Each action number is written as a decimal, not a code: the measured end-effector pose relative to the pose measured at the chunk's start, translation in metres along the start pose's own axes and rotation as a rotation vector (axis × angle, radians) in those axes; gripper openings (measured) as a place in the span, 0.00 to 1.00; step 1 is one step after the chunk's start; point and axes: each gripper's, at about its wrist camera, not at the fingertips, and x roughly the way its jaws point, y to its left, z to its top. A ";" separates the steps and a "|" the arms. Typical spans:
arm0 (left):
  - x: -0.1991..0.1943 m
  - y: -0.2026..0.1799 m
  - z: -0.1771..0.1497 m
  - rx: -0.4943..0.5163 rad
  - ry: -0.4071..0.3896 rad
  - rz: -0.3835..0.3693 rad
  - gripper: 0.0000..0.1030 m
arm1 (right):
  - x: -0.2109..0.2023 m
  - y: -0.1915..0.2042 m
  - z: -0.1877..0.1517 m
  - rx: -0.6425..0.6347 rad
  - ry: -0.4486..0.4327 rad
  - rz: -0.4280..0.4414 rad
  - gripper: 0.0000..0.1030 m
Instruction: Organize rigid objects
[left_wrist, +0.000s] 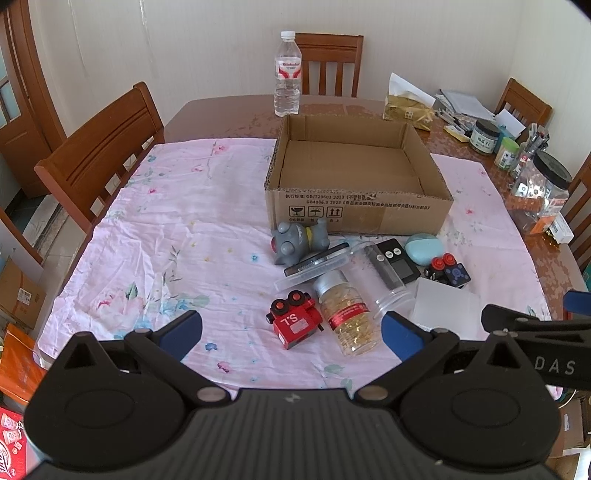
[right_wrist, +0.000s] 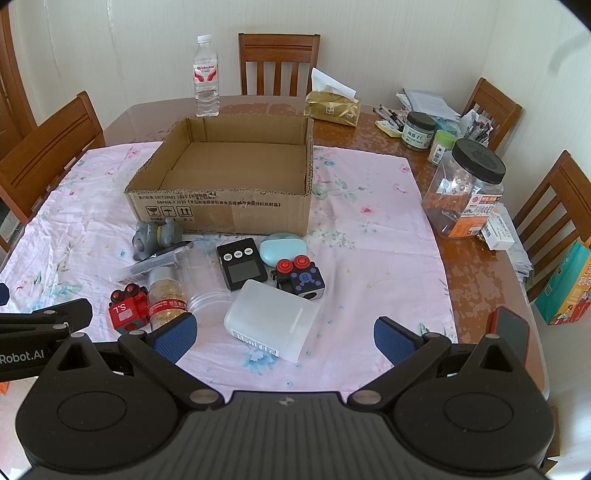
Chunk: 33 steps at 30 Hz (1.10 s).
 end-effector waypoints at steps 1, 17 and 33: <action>0.000 0.000 0.000 -0.001 -0.001 0.000 0.99 | 0.000 0.000 0.000 0.000 0.000 -0.001 1.00; -0.001 0.001 0.001 -0.015 -0.002 -0.011 0.99 | 0.001 0.001 0.001 -0.010 -0.004 -0.005 1.00; -0.002 0.001 0.003 -0.020 -0.006 -0.009 0.99 | 0.000 0.002 0.002 -0.018 -0.014 -0.006 1.00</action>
